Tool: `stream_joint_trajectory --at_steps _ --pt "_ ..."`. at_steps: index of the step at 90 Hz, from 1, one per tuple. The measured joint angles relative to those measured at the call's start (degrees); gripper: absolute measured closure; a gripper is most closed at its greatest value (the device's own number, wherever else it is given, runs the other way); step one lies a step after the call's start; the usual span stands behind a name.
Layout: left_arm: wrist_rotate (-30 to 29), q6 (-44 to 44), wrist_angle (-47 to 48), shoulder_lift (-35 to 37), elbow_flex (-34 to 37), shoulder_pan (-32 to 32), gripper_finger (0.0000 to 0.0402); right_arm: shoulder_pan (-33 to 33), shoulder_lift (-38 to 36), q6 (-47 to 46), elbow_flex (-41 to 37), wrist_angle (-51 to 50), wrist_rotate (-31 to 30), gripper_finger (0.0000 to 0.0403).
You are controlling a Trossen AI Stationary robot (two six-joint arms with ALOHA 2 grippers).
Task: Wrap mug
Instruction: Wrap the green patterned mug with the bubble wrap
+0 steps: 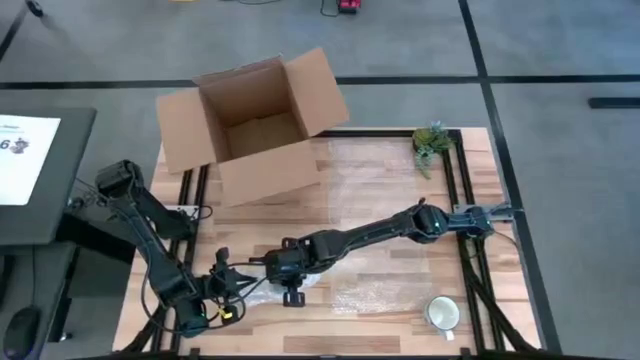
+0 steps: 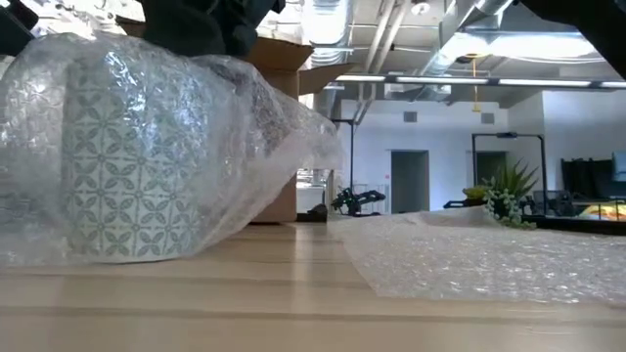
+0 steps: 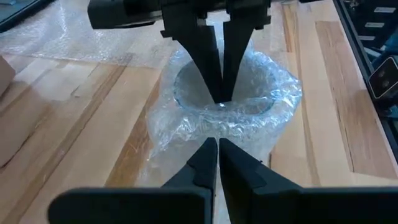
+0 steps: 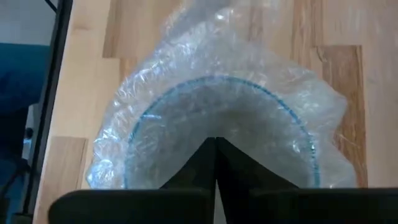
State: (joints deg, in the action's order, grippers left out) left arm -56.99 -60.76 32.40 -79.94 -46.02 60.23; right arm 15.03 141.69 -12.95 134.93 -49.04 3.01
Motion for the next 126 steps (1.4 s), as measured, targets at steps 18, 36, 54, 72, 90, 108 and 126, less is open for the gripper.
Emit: stream_joint_trajectory --at_steps 18,36,54,72,90,108,126 --pt "0.2 1.38 0.02 0.0 0.0 0.05 0.0402 0.0 0.0 -0.05 -0.1 0.17 0.01 0.0403" --pt "0.6 2.85 0.08 0.0 0.0 0.22 0.0402 -0.03 0.0 -0.07 -1.18 -0.16 0.04 0.0403" --pt "1.29 3.59 0.13 0.0 0.0 0.98 0.0402 -0.07 0.0 -0.11 -1.19 -0.38 0.07 0.0403" --pt "1.27 3.59 0.11 0.0 0.0 0.98 0.0402 -0.07 0.02 -0.11 -1.22 -0.19 0.09 0.0403" --pt "1.25 3.59 0.09 0.0 0.0 0.98 0.0402 -0.07 0.04 -0.09 -1.22 -0.18 0.11 0.0403" --pt "1.52 4.19 0.11 0.28 0.0 1.17 0.0402 -0.07 0.09 -0.07 -1.19 -0.22 0.11 0.0403" --pt "2.19 4.12 0.06 2.22 0.0 1.97 0.0402 0.03 0.12 -0.05 -0.02 0.08 0.09 0.0403"
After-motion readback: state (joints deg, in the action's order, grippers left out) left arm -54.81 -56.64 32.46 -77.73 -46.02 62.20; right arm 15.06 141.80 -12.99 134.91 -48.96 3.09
